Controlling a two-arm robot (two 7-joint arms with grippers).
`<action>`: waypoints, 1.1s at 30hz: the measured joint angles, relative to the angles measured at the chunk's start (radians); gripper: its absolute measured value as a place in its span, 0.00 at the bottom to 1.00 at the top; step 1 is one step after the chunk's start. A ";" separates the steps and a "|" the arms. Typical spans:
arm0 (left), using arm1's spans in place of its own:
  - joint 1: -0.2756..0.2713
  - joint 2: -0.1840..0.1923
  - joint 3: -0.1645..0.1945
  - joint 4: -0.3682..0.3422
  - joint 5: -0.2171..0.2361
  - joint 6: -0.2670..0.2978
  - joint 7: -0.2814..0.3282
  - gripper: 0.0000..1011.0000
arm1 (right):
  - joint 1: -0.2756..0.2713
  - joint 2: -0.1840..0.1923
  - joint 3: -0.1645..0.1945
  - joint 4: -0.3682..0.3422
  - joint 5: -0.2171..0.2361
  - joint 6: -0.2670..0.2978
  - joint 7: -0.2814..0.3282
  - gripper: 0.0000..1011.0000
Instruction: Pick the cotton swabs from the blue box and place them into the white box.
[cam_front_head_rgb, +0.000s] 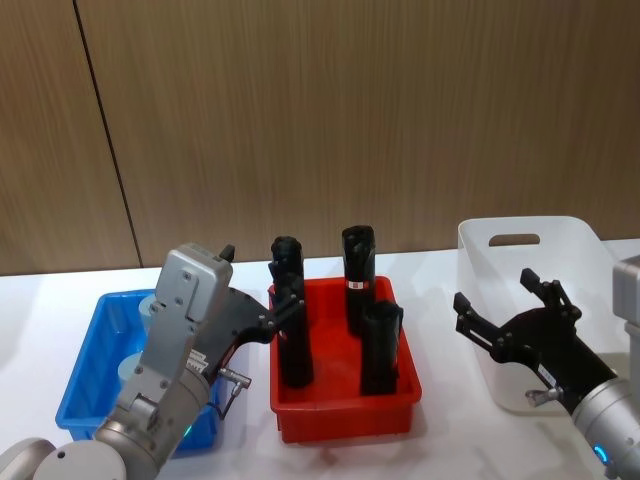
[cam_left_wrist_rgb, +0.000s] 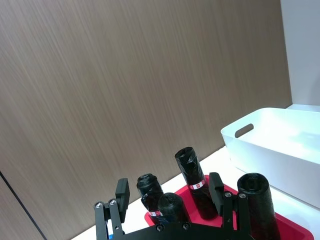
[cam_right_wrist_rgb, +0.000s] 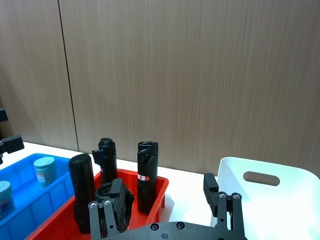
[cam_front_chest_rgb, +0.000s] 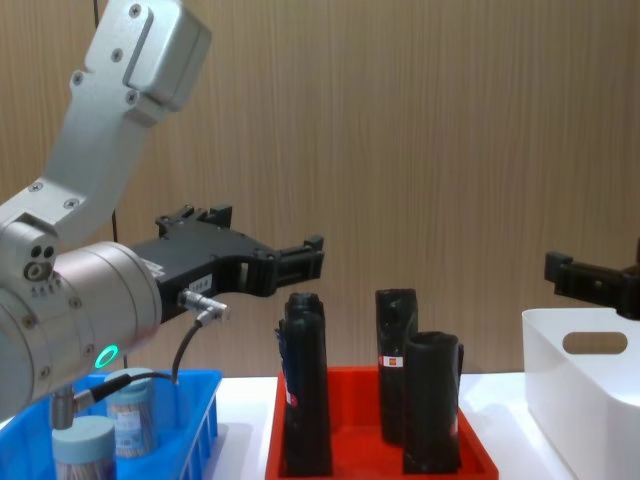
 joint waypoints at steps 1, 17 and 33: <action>0.000 0.000 0.000 0.000 0.000 0.000 0.000 0.99 | 0.000 0.000 0.000 0.000 0.000 0.000 0.000 0.99; 0.000 0.000 0.000 0.000 0.000 0.000 0.000 0.99 | 0.000 0.000 0.000 0.000 0.000 0.000 0.000 0.99; 0.007 0.019 -0.012 -0.005 0.001 0.022 -0.013 0.99 | 0.000 0.000 0.000 0.000 0.000 0.000 0.000 0.99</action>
